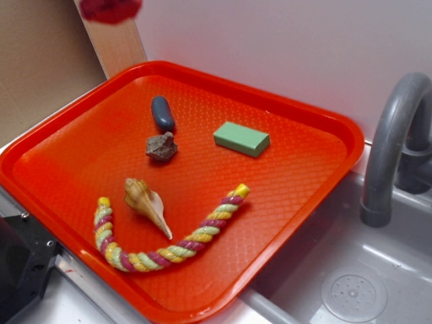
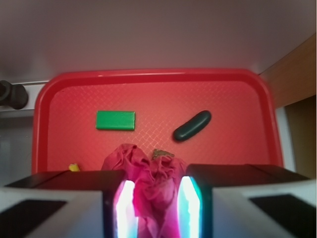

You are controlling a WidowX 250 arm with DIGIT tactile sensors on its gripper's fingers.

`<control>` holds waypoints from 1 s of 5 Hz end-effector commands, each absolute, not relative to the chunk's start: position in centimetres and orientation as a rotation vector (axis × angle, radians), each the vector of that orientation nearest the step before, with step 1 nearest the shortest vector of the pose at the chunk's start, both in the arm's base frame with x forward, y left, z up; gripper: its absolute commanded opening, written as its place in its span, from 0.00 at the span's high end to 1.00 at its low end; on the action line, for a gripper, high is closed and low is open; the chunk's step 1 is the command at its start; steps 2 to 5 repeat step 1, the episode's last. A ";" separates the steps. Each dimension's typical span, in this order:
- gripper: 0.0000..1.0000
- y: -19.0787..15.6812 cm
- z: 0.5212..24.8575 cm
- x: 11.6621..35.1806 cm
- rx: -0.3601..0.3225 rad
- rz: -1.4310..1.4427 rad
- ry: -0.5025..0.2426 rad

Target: Grab the red paper.

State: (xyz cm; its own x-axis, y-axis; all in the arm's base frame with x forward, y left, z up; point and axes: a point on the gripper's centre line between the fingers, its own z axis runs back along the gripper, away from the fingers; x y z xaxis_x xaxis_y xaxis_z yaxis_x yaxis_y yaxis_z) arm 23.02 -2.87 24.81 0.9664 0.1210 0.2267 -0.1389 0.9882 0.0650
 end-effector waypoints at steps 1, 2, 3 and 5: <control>1.00 -3.6 27.7 23.4 0.122 0.147 -0.313; 1.00 -3.6 27.7 23.4 0.122 0.147 -0.313; 1.00 -3.6 27.7 23.4 0.122 0.147 -0.313; 1.00 -3.6 27.7 23.4 0.122 0.147 -0.313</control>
